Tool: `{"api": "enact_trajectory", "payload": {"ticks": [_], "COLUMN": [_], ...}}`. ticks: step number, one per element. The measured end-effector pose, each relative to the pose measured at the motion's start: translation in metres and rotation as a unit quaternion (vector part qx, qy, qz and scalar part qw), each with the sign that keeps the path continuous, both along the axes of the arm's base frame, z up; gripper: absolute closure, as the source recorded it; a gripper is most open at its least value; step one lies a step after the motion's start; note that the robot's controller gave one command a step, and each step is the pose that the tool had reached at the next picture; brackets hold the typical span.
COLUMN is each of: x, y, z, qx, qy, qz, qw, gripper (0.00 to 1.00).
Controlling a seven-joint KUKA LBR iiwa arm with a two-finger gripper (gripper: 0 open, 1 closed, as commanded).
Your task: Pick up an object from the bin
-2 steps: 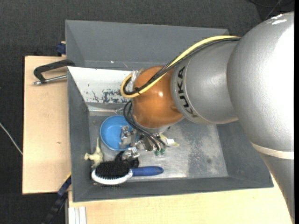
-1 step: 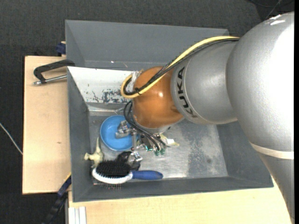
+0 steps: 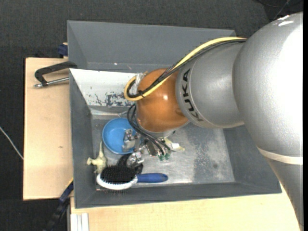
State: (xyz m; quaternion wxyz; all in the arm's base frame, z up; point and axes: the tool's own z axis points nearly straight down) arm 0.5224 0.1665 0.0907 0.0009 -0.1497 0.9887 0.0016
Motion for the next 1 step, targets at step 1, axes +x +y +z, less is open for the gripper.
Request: {"api": "enact_trajectory", "payload": {"ticks": [1], "x": [0.0314], "y": [0.0134], "z": [0.1408], "qx": [0.001], "qy": [-0.0064], "qz": [0.01], "qw": [0.9999], "gripper": [1.0]}}
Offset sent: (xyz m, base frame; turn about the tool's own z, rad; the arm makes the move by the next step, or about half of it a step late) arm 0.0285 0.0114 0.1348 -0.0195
